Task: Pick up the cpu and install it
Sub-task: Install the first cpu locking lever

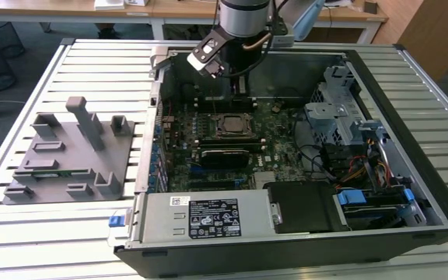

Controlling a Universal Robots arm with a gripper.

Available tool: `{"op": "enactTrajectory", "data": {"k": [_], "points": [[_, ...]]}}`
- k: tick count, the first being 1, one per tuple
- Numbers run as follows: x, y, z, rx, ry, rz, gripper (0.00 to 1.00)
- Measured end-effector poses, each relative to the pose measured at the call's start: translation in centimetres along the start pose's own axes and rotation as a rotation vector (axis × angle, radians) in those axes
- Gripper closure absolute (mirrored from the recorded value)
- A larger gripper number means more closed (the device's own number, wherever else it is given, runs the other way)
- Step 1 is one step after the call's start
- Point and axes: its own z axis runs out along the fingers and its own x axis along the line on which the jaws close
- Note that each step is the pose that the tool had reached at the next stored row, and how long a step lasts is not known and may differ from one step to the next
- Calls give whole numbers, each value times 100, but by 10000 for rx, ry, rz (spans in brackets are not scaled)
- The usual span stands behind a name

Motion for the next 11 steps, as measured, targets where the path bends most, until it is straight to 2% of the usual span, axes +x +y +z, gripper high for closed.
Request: {"op": "enactTrajectory", "data": {"k": [11], "points": [[3,8,-259,0,0,-1,89]]}}
